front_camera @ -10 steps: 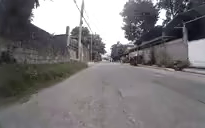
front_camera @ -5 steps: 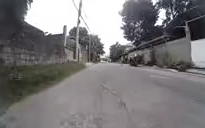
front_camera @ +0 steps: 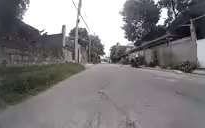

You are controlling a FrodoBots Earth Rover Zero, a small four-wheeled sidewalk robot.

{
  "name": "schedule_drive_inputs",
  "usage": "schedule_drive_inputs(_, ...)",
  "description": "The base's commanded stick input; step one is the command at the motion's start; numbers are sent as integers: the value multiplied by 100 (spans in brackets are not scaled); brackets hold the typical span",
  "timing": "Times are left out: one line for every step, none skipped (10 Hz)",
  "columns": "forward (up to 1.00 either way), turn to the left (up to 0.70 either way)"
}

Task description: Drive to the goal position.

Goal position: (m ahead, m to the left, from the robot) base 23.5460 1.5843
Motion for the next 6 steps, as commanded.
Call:
schedule_drive_inputs(100,7)
schedule_drive_inputs(100,7)
schedule_drive_inputs(100,7)
schedule_drive_inputs(100,7)
schedule_drive_inputs(100,7)
schedule_drive_inputs(100,7)
